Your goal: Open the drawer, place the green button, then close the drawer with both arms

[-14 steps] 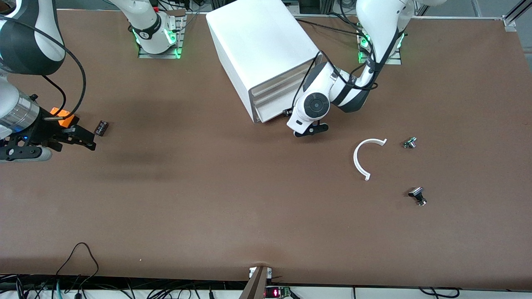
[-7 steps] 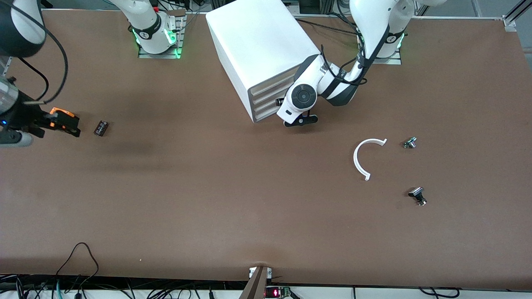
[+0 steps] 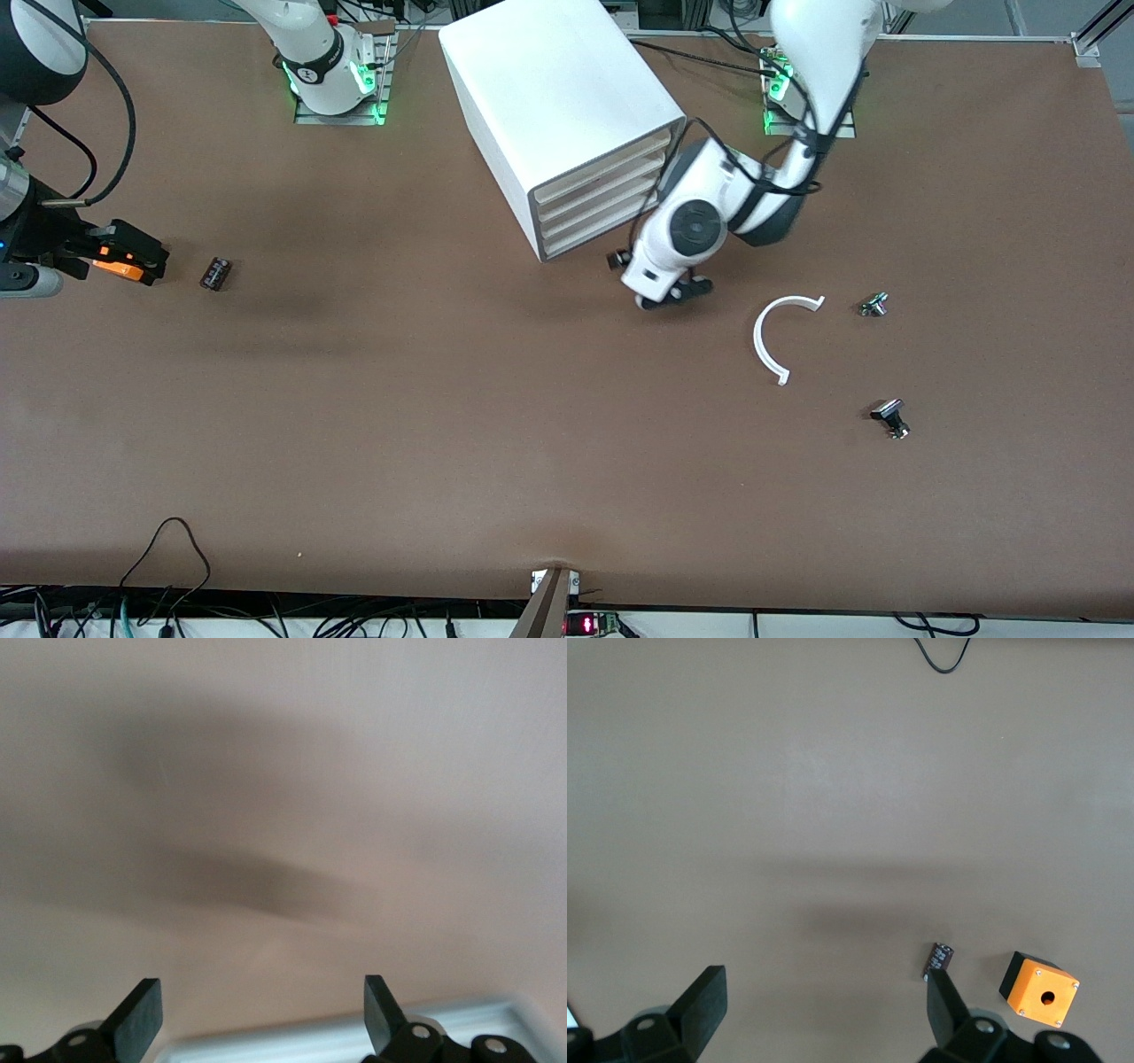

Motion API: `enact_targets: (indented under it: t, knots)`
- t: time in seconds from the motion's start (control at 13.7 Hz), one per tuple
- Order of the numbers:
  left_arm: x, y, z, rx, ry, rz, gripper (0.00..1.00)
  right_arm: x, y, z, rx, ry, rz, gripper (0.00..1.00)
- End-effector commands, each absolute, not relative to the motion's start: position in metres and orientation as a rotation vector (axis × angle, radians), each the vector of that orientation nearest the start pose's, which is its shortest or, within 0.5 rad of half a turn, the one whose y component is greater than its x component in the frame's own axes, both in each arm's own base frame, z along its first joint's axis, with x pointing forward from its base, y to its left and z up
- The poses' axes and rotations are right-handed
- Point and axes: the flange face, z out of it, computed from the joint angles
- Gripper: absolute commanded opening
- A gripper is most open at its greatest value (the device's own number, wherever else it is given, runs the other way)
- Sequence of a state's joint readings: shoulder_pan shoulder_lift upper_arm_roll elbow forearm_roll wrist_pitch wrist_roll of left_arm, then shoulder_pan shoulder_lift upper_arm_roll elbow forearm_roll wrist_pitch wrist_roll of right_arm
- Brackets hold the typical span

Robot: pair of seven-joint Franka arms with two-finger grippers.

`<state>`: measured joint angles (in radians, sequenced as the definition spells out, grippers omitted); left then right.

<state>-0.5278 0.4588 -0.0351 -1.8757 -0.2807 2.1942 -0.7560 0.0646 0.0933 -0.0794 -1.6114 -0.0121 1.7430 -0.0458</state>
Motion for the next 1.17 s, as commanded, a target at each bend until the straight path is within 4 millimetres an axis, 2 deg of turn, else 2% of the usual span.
enact_targets:
  t: [0.0, 0.15, 0.29, 0.44, 0.66, 0.73, 0.8, 0.88, 1.02, 1.1]
  knots:
    - [0.552, -0.299, 0.307, -3.228, -0.732, 0.228, 1.0, 0.562, -0.012, 0.563, -3.152, -0.05, -0.106, 1.0]
    - [0.567, -0.268, 0.351, -3.248, -0.778, 0.104, 1.0, 0.567, -0.02, 0.558, -3.151, -0.025, -0.074, 1.0]
    - [0.569, -0.226, 0.411, -3.27, -0.647, -0.017, 1.0, 0.57, -0.019, 0.561, -3.152, -0.03, -0.082, 1.0]
    - [0.559, -0.177, 0.467, -3.284, -0.593, -0.013, 1.0, 0.568, -0.019, 0.561, -3.137, -0.022, -0.07, 1.0]
    - [0.54, -0.101, 0.542, -3.233, -0.523, -0.035, 1.0, 0.571, -0.009, 0.577, -3.123, 0.161, -0.093, 1.0]
    - [0.536, -0.092, 0.563, -3.2, -0.484, -0.023, 1.0, 0.569, -0.016, 0.58, -3.151, 0.09, -0.058, 1.0]
    - [0.532, -0.087, 0.58, -3.18, -0.477, 0.023, 1.0, 0.568, -0.022, 0.578, -3.163, -0.068, -0.03, 1.0]
    - [0.532, -0.075, 0.599, -3.176, -0.501, 0.015, 1.0, 0.567, -0.023, 0.577, -3.152, -0.156, -0.006, 1.0]
    - [0.535, -0.063, 0.611, -3.176, -0.486, -0.028, 1.0, 0.567, -0.014, 0.582, -3.157, -0.044, -0.006, 1.0]
    - [0.538, -0.057, 0.607, -3.146, -0.374, -0.047, 1.0, 0.567, -0.015, 0.585, -3.163, -0.033, -0.011, 1.0]
